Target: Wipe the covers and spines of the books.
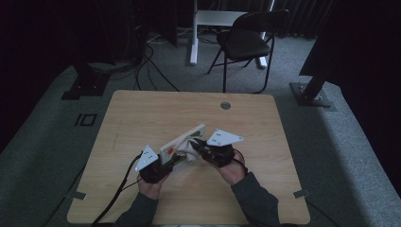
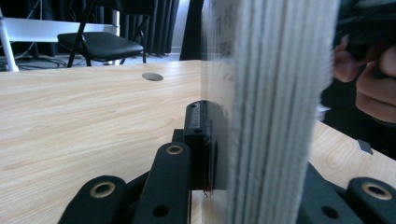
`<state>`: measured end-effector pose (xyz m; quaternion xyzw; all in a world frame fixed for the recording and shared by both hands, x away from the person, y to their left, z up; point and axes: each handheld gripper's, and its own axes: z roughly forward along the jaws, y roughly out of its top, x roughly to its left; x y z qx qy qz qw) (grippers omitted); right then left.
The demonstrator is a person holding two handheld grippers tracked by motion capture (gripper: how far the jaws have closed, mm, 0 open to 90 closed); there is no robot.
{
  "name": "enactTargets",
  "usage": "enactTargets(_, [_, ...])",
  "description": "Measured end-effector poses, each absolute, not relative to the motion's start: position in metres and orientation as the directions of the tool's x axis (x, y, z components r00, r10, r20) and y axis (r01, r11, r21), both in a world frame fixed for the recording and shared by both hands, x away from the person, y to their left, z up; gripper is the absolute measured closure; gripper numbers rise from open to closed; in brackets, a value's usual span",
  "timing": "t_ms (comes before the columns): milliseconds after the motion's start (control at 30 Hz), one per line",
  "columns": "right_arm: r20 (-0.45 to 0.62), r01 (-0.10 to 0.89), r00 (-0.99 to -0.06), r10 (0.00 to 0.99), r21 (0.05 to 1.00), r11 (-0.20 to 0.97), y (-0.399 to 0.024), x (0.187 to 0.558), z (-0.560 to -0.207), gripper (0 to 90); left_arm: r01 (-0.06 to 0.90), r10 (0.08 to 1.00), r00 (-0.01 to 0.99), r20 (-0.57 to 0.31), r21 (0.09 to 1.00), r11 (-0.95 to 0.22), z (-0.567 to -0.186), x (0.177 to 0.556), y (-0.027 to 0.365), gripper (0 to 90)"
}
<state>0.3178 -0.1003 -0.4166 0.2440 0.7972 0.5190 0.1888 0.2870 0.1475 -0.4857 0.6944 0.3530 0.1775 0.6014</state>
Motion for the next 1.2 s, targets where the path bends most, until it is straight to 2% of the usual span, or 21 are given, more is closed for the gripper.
enactTargets(267, [-0.044, 0.280, -0.729, 0.683, 0.892, 0.356, -0.148, 0.322, -0.440, 82.6, 0.264, 0.708, 0.685, -0.171, 0.964, -0.022, -0.484, 0.286, 0.149, 78.9])
enactTargets(433, [0.008, 0.360, -0.687, 0.727, 0.873, 0.330, -0.181, 0.320, -0.460, 82.3, 0.264, 0.711, 0.683, -0.169, 0.964, -0.025, -0.484, 0.286, 0.148, 78.9])
enactTargets(600, [-0.086, 0.408, -0.611, 0.787, 0.818, 0.406, -0.196, 0.319, -0.479, 81.7, 0.262, 0.715, 0.680, -0.161, 0.964, -0.033, -0.485, 0.287, 0.148, 78.9])
enactTargets(667, [-0.086, 0.429, -0.602, 0.794, 0.803, 0.413, -0.199, 0.320, -0.484, 80.8, 0.259, 0.718, 0.679, -0.157, 0.965, -0.034, -0.485, 0.287, 0.148, 78.9])
enactTargets(767, [-0.100, 0.461, -0.592, 0.800, 0.772, 0.438, -0.202, 0.322, -0.492, 73.1, 0.256, 0.720, 0.676, -0.157, 0.966, -0.031, -0.484, 0.286, 0.149, 78.9])
enactTargets(900, [-0.067, 0.449, -0.603, 0.795, 0.795, 0.408, -0.205, 0.322, -0.490, 61.8, 0.252, 0.723, 0.674, -0.152, 0.967, -0.032, -0.484, 0.287, 0.149, 78.9])
enactTargets(1200, [-0.030, 0.422, -0.603, 0.797, 0.836, 0.350, -0.210, 0.319, -0.484, 57.7, 0.257, 0.725, 0.673, -0.149, 0.966, -0.040, -0.486, 0.287, 0.147, 78.9])
